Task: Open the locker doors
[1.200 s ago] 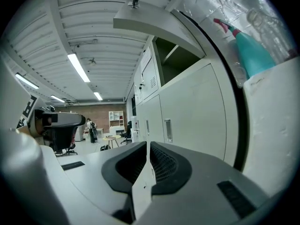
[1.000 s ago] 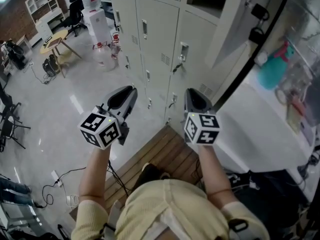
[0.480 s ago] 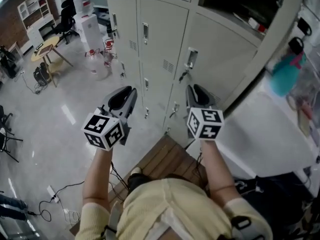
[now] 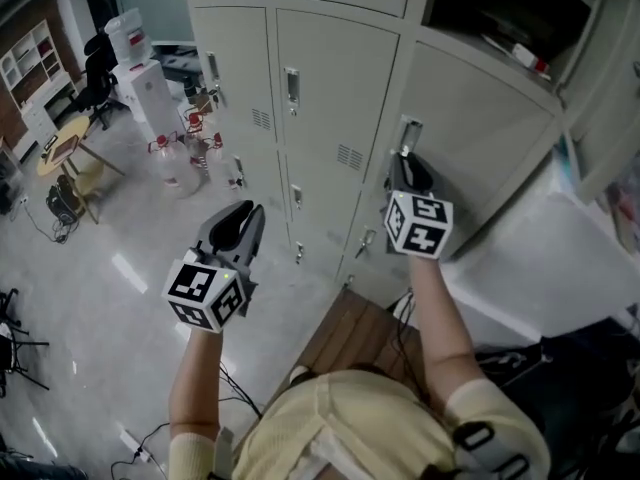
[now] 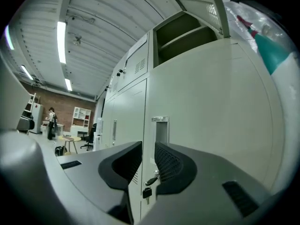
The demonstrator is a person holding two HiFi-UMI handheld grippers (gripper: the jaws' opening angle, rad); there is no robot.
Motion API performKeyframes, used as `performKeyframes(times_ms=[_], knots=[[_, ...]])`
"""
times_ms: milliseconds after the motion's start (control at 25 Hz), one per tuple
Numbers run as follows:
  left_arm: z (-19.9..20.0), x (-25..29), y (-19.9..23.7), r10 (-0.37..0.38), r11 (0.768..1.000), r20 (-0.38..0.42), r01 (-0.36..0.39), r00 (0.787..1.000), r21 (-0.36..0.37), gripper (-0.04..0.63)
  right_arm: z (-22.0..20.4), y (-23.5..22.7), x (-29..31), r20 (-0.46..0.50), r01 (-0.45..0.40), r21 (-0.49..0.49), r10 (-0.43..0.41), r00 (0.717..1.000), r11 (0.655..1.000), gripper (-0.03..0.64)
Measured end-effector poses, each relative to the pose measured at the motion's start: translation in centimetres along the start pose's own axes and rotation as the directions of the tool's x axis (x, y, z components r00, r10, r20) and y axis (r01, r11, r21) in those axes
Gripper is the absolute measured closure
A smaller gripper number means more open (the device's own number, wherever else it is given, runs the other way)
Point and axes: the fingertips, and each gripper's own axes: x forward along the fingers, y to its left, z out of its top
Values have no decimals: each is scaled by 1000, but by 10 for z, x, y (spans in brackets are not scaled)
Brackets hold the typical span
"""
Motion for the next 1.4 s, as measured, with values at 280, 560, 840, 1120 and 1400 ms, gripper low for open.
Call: performKeyframes(times_ms=[280,560,840,1120,1400], knots=[[-15,-4,31,-50,998,-21,49,999,-46,529,2,-5,24,-10,124,-48,-124,992,991,554],[-21,8,30,-124,992,-33,123,992,-41,529,4,-8,37,-31,198,-81,-201,979,977,543],[-23,7,37,-144,989,-33,143,989,-46,529,9,-9,49,-36,220,-83,-223,974,972,532],[-22,3,49,-128,991,-23,126,992,-50,529,6,-4,48,-59,218,-79,-223,973,973,531],[-23,19,33,-173,984,-21,172,985,-54,529,6,12,23,-48,180,-66,-183,982,981,531]])
